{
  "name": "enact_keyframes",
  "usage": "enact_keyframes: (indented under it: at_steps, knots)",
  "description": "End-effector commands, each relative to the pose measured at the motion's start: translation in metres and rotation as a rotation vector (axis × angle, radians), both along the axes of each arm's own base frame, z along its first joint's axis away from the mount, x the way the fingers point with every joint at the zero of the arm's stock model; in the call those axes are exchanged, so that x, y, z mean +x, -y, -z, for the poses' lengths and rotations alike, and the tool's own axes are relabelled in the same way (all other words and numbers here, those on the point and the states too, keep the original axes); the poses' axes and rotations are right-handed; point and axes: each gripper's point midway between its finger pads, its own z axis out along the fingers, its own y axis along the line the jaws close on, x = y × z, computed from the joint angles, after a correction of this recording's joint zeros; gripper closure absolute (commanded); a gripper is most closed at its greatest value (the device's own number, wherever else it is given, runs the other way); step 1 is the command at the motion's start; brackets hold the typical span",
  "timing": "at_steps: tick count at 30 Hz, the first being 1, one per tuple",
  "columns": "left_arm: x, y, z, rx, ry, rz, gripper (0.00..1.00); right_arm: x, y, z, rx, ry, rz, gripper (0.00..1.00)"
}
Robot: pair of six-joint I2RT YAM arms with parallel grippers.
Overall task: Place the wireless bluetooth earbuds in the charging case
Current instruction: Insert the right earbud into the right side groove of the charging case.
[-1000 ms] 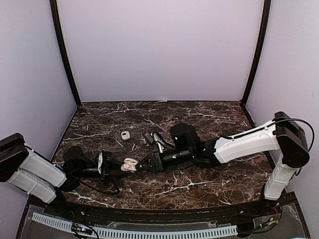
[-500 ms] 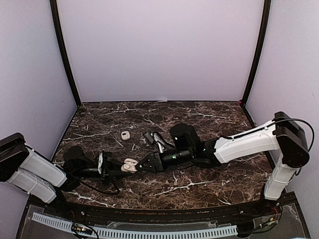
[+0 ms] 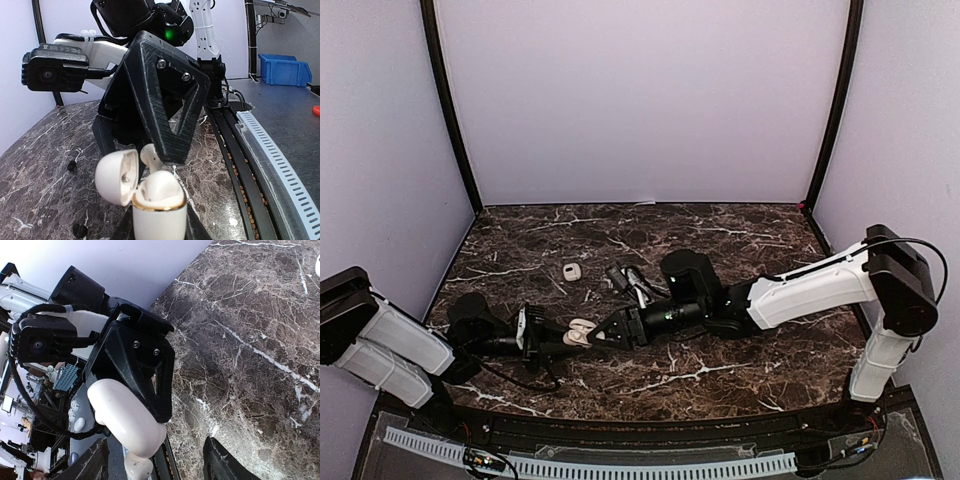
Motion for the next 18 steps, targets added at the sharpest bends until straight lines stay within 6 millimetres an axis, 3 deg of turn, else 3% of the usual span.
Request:
enact_keyframes:
  at_steps: [1, 5, 12, 18]
  knots:
    - [-0.001, 0.003, -0.013, -0.037, 0.035, 0.023, 0.92, -0.003, 0.002, -0.022, 0.087, 0.047, -0.026, 0.34]
    - [-0.001, 0.003, -0.014, -0.038, 0.035, 0.023, 0.92, -0.009, 0.010, -0.035, 0.129, 0.080, -0.039, 0.25]
    - [-0.003, 0.003, -0.015, -0.043, 0.039, 0.024, 0.92, -0.004, 0.029, -0.038, 0.159, 0.050, 0.000, 0.28]
    - [-0.004, 0.003, -0.015, -0.043, 0.037, 0.034, 0.92, -0.001, 0.032, -0.030, 0.137, 0.035, 0.019, 0.55]
